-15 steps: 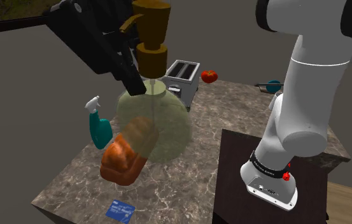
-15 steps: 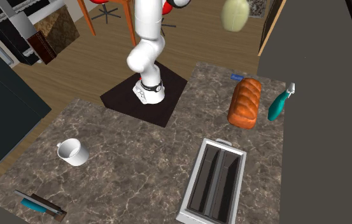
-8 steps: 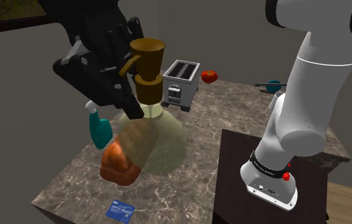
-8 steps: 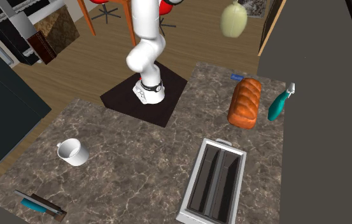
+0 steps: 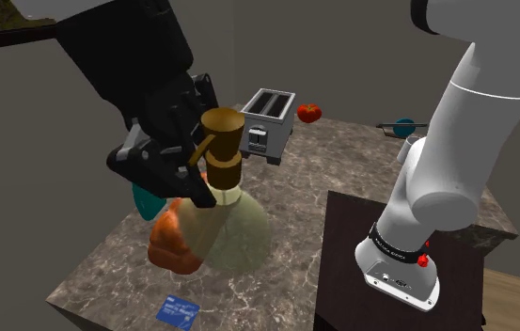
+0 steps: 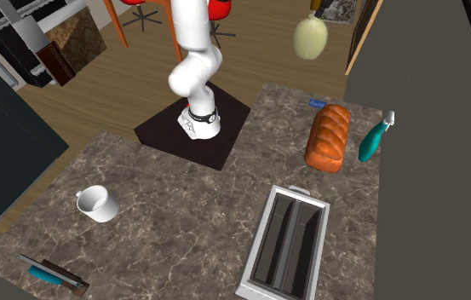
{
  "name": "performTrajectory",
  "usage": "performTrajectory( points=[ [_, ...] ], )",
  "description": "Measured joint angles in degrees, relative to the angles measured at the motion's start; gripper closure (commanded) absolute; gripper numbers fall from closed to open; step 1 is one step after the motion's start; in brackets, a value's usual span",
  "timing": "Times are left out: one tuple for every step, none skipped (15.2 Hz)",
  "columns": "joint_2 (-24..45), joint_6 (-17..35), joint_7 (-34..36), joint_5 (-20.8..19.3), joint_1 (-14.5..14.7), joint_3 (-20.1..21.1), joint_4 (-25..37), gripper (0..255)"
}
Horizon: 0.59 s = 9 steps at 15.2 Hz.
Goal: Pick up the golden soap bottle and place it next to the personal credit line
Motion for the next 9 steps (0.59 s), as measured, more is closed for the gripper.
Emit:
performTrajectory(
  points=[
    [-0.5,0.8,-0.4,0.2,-0.2,-0.2,-1.2,255],
    [-0.9,1.5,-0.8,0.4,-0.4,-0.3,-2.2,255],
    [-1.2,2.2,-0.8,0.6,-0.4,-0.3,-3.1,255],
    [-1.9,3.1,-1.3,1.0,-0.7,-0.5,-4.5,255],
    [-2.3,4.0,-1.6,1.2,-0.8,-0.6,-5.7,255],
    [-2.2,4.8,-1.5,1.1,-0.7,-0.5,-6.3,255],
    [-2.3,5.6,-1.6,1.2,-0.7,-0.5,-7.3,255],
    [-2.6,6.3,-1.9,1.3,-0.8,-0.6,-8.2,255],
    [-2.9,7.1,-2.1,1.5,-0.9,-0.7,-9.1,255]
  ],
)
